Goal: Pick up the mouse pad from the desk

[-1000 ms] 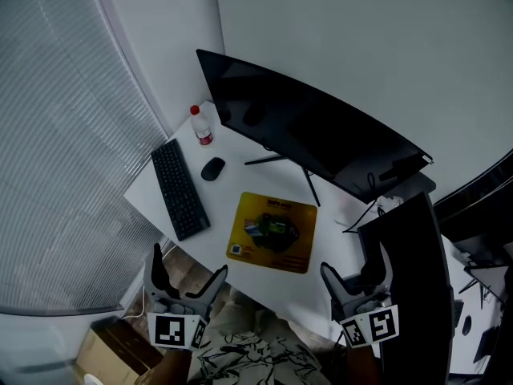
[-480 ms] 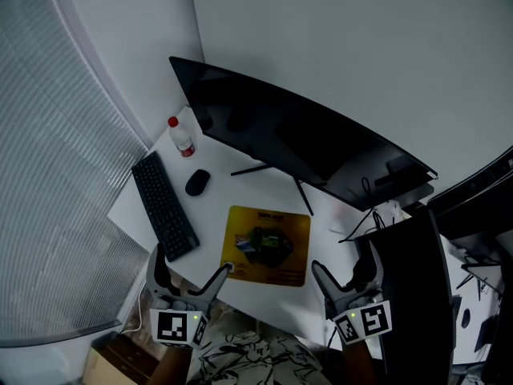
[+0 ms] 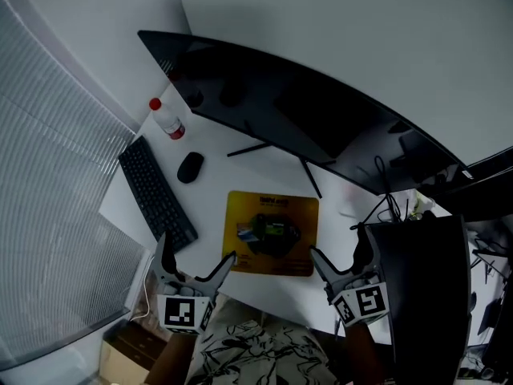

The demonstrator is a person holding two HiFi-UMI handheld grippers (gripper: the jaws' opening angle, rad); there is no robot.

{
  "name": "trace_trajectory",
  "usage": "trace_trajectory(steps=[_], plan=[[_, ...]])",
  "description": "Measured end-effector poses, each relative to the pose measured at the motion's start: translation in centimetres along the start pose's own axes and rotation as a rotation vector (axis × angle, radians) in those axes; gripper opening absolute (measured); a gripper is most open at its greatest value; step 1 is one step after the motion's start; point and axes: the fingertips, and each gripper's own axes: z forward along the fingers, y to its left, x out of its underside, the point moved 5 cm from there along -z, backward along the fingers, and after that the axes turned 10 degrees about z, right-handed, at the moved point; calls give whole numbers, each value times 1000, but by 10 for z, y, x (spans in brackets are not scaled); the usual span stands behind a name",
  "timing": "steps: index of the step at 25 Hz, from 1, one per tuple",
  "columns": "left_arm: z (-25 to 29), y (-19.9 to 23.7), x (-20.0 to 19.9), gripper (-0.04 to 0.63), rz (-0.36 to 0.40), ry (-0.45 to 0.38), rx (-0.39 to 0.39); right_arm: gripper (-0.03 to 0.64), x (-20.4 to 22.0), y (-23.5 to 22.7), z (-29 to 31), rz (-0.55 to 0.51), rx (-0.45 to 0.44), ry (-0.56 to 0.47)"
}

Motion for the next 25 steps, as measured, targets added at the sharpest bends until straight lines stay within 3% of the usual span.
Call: trace_trajectory(steps=[8, 15, 25], plan=[[50, -13, 56, 598, -16, 136, 117, 514, 61, -27, 39, 38, 40, 154], [81, -26, 106, 598, -26, 243, 171, 514, 111, -46, 64, 44, 117, 303], [115, -39, 153, 561, 14, 360, 237, 512, 162, -55, 84, 54, 150, 468]])
